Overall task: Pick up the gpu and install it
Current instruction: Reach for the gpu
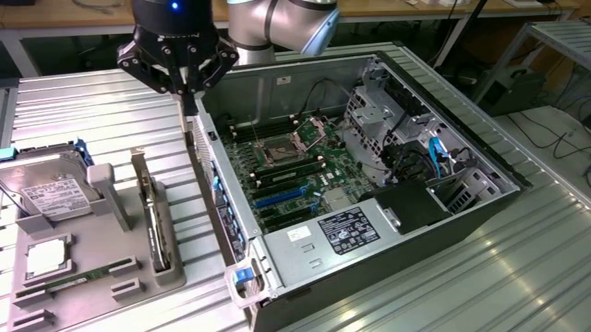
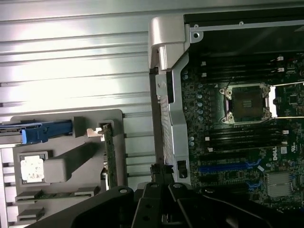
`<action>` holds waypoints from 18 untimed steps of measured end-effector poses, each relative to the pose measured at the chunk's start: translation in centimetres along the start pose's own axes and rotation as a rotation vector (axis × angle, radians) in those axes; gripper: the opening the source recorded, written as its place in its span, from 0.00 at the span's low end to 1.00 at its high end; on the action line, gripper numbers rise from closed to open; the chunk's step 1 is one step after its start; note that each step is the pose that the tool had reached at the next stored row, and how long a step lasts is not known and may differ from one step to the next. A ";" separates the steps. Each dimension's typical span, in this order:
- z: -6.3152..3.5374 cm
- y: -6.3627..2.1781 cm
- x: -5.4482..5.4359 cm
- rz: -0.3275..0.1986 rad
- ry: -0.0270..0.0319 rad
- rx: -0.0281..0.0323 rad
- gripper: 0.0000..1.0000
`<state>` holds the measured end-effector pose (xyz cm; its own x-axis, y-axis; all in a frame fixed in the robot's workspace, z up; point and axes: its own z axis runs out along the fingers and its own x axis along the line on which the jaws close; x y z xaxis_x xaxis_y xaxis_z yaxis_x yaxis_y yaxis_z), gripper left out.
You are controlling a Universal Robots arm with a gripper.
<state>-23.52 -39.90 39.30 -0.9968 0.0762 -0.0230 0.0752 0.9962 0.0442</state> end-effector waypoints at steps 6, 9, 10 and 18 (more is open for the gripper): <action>-0.02 -0.06 0.9 0.000 0.0002 0.0000 0.11; -0.03 -0.11 1.4 0.000 0.0001 0.0000 0.11; -0.04 -0.13 1.6 0.000 0.0001 0.0000 0.11; -0.05 -0.24 2.0 -0.008 0.0006 -0.0003 0.11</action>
<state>-25.52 -39.99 39.30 -0.9974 0.0679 -0.0228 0.0668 0.9968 0.0443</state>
